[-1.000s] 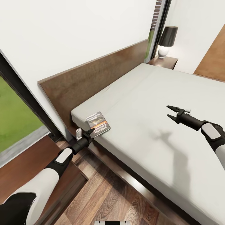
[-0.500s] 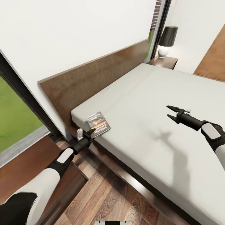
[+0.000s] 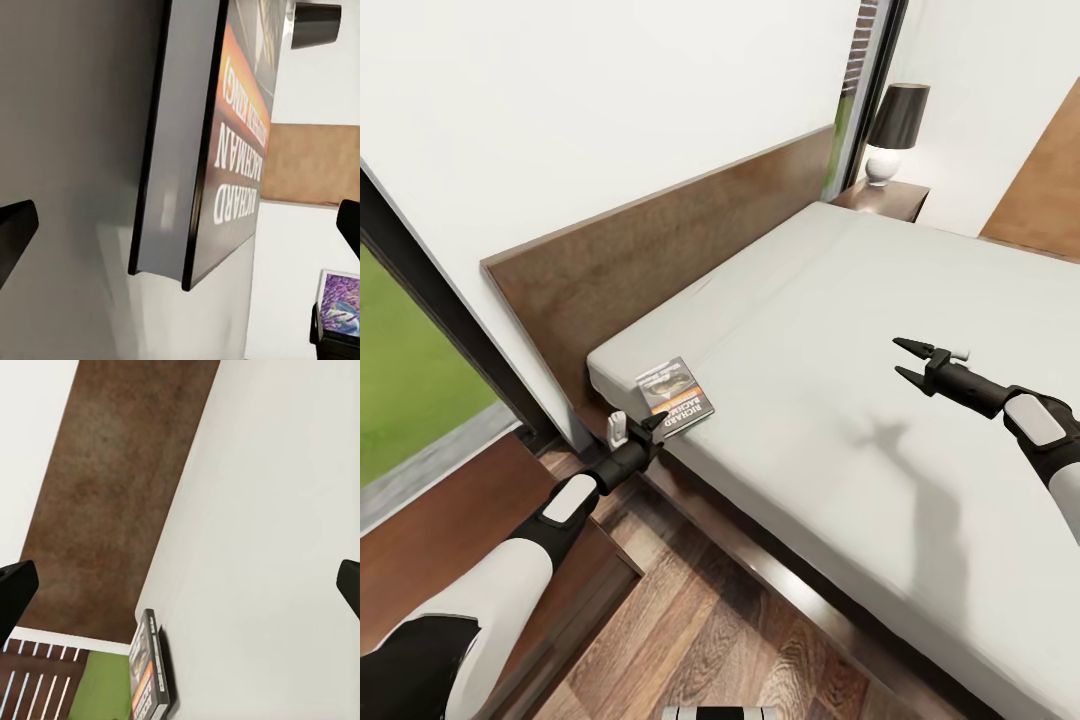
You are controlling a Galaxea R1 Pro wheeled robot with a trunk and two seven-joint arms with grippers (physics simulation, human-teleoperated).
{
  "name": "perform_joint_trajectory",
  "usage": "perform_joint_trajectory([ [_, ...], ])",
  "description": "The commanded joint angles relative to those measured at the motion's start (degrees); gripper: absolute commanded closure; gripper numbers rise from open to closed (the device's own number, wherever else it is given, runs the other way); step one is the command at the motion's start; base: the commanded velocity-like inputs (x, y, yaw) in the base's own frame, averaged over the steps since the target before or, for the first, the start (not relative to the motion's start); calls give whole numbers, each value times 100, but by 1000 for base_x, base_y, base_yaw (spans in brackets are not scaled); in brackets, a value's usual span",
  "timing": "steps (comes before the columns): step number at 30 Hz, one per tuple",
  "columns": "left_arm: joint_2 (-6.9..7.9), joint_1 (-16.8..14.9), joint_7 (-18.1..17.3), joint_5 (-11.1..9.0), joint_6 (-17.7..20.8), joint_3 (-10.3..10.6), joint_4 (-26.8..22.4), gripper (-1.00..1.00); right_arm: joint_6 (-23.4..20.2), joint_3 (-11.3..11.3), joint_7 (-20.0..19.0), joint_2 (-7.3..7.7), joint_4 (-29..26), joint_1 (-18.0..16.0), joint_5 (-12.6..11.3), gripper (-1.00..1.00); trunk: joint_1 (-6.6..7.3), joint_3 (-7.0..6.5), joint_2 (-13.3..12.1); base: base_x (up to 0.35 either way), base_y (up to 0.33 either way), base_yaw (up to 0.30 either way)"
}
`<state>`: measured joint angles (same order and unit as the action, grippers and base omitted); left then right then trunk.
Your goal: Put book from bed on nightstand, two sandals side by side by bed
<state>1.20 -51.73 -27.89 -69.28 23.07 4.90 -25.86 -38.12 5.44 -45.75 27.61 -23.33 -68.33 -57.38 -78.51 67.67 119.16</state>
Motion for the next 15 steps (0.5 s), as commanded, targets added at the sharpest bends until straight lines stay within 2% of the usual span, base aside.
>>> perform_joint_trajectory([
  [1,4,-3,-6,-60,16,34,2,-100,-20,37,-4,7,4,-5,-52,-100,1,4,2,0,0,0],
  [15,-68,-3,13,-9,13,44,2,-100,-20,37,-4,8,4,-5,-46,-100,1,4,2,0,0,0],
])
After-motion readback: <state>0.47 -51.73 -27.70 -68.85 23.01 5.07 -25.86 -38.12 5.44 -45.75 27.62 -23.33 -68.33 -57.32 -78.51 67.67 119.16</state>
